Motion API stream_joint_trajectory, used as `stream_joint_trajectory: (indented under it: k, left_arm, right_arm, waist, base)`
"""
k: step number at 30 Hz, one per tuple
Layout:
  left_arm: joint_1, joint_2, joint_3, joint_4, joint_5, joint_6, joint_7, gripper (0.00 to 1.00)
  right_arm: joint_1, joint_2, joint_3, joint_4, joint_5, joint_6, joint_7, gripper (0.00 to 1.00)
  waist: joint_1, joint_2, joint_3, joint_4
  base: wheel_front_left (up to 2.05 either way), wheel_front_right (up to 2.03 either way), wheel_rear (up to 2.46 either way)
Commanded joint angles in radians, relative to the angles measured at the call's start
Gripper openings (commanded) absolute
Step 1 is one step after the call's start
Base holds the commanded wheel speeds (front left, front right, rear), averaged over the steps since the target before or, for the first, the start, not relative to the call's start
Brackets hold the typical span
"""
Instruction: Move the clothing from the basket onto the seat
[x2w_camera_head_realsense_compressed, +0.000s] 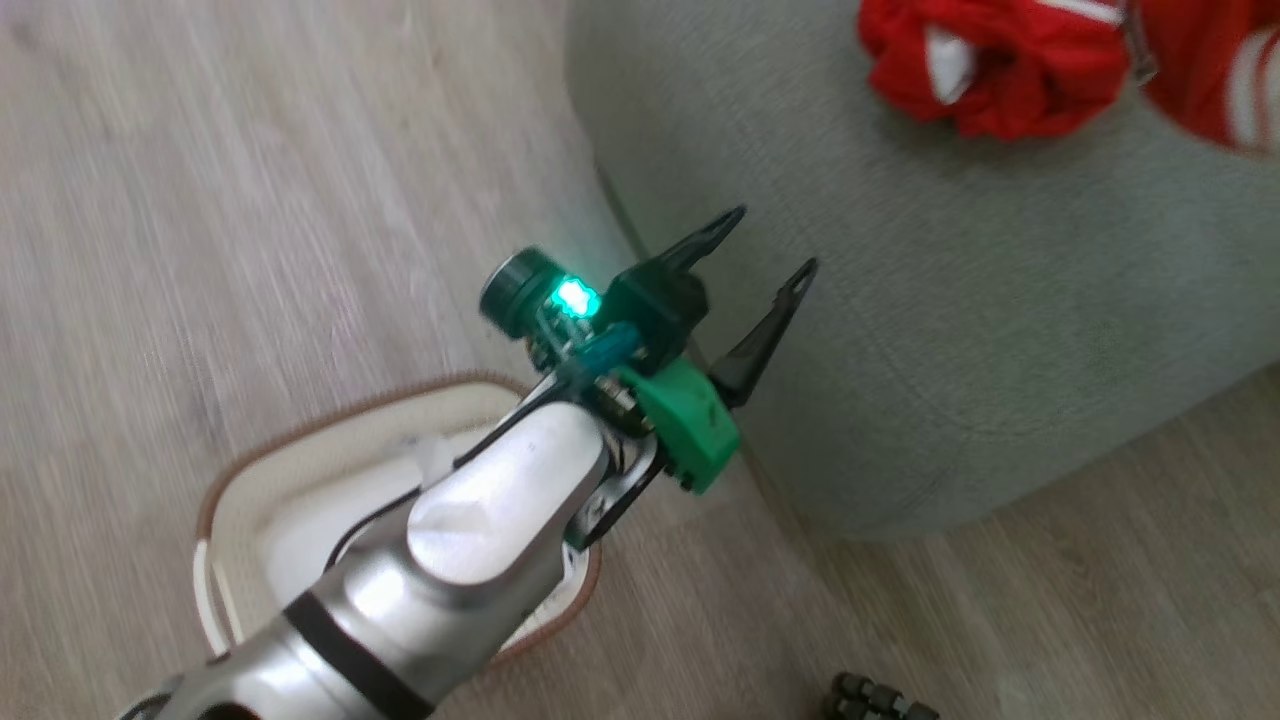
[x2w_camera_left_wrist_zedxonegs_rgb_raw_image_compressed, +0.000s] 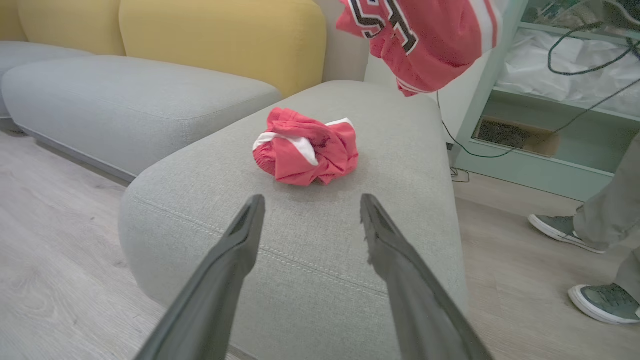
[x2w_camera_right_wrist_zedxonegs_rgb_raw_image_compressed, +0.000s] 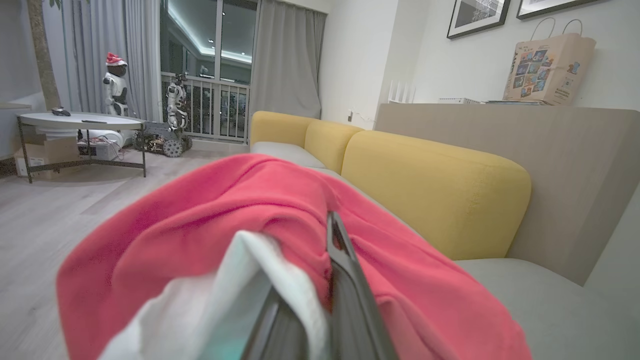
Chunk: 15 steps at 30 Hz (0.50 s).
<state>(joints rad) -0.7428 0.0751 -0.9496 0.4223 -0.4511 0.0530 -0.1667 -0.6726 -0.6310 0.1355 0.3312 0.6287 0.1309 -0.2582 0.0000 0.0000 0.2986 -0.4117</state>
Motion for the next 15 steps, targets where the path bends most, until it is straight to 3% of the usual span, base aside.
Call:
stream_joint_trajectory:
  k: [1,15]
  left_arm:
    - [-0.057,-0.009,0.018,-0.027,0.01,0.0,0.004,1.0]
    - [-0.212,-0.024,-0.051,-0.013,0.037,0.036,0.031,1.0]
  right_arm:
    - [-0.039,-0.047,-0.008,-0.008,0.019,0.0,-0.004,0.0]
    - [-0.284,-0.186,-0.007,0.276,0.137,0.0,-0.004,0.0]
  waist:
    - [0.0,0.0,0.064,0.04]
    - [0.0,0.0,0.299,0.138]
  base:
    - [0.0,0.0,0.0]
    - [0.0,0.0,0.0]
